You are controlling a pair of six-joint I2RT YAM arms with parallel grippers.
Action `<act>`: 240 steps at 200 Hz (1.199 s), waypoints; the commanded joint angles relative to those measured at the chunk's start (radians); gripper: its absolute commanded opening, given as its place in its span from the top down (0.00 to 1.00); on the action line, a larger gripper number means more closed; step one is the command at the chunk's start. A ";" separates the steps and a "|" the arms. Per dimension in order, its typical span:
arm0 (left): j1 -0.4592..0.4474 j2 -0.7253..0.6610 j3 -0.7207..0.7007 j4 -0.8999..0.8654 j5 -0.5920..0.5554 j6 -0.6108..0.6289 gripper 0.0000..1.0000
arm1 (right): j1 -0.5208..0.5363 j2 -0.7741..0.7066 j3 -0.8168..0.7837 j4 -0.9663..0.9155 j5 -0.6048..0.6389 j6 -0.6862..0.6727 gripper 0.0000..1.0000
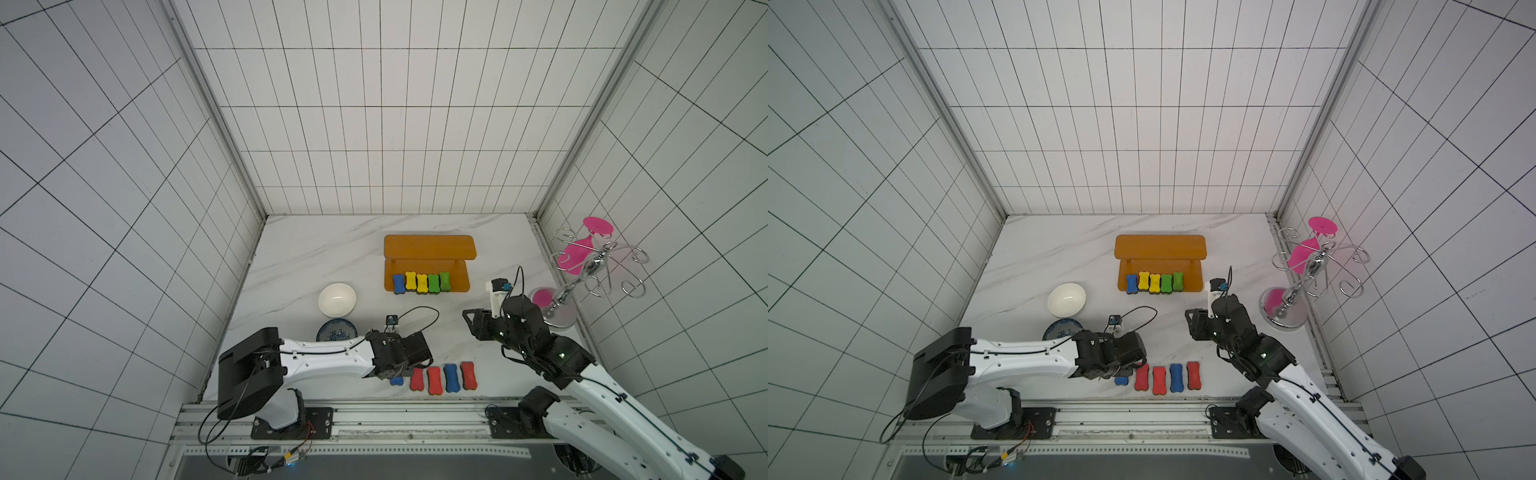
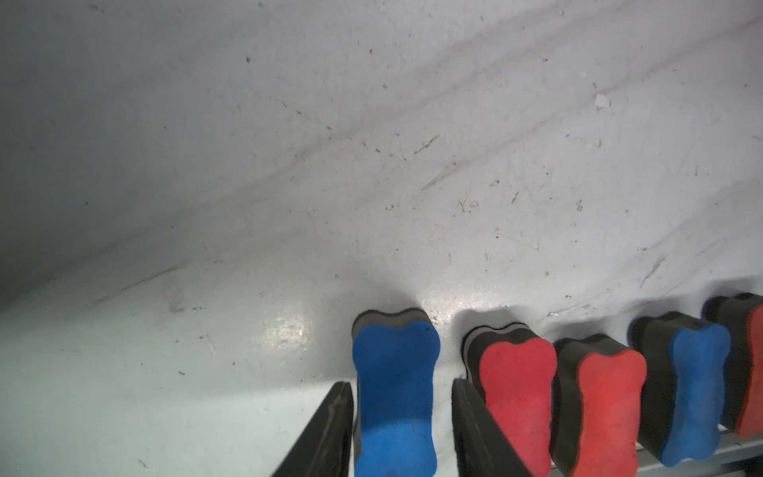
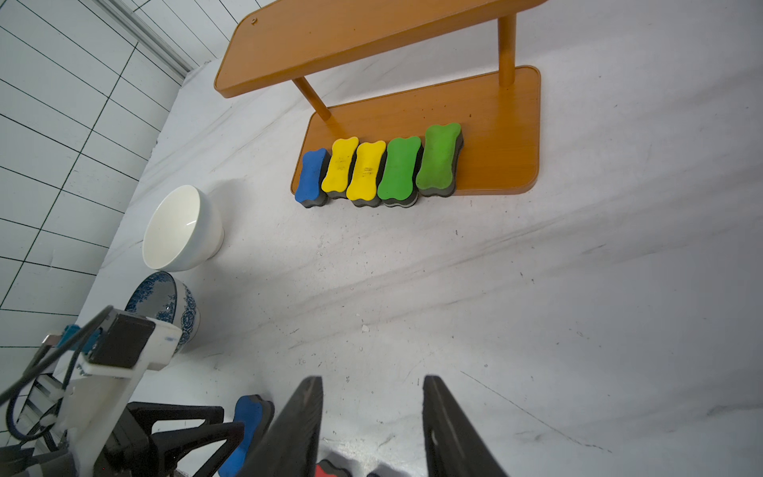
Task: Remove the whiteboard erasers from the shelf
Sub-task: Place the whiteboard eraser at the center of the board.
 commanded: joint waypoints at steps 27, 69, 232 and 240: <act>0.025 0.053 0.009 -0.006 0.009 0.011 0.54 | 0.009 0.004 -0.006 0.010 -0.006 0.009 0.57; 0.028 0.050 -0.006 -0.013 0.026 0.003 0.57 | 0.010 0.003 -0.006 0.010 -0.006 0.010 0.57; -0.036 0.058 -0.018 -0.035 0.047 -0.050 0.78 | 0.010 -0.028 0.019 -0.020 -0.006 0.025 0.57; -0.036 0.055 -0.020 -0.035 0.047 -0.050 0.78 | 0.012 -0.023 0.024 -0.023 -0.006 0.024 0.57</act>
